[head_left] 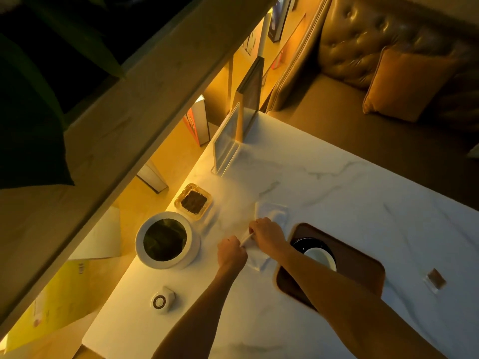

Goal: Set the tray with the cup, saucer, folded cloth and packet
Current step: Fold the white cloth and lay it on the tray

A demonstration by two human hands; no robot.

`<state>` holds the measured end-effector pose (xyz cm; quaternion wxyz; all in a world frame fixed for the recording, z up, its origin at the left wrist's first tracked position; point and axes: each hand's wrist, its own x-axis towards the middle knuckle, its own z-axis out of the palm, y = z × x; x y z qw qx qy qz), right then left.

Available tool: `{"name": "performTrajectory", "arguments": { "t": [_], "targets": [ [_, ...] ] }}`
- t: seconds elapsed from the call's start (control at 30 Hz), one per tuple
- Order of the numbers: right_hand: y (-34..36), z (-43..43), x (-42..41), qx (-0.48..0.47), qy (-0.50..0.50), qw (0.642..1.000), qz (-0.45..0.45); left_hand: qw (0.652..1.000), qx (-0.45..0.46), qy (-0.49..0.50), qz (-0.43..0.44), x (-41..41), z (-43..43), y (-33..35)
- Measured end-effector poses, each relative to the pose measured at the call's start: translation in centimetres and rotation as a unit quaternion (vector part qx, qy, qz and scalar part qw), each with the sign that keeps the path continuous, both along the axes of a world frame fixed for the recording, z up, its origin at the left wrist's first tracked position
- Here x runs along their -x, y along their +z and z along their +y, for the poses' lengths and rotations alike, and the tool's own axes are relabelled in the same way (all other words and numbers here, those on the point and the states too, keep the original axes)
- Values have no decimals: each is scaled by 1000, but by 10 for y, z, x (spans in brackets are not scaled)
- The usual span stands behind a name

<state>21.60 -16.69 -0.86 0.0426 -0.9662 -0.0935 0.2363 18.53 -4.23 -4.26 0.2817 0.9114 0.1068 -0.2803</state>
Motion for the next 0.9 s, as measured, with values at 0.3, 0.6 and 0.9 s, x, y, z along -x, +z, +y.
{"name": "performTrajectory", "arguments": {
  "t": [0.3, 0.6, 0.9],
  "targets": [
    [94, -22, 12, -291, -161, 941, 67, 965, 213, -76, -132, -23, 0, 118],
    [254, -64, 55, -400, -232, 871, -164, 881, 286, -244, -288, -17, -38, 282],
    [366, -127, 124, -391, -245, 852, -246, 789, 272, -409, -368, 16, -89, 404]
  ]
}}
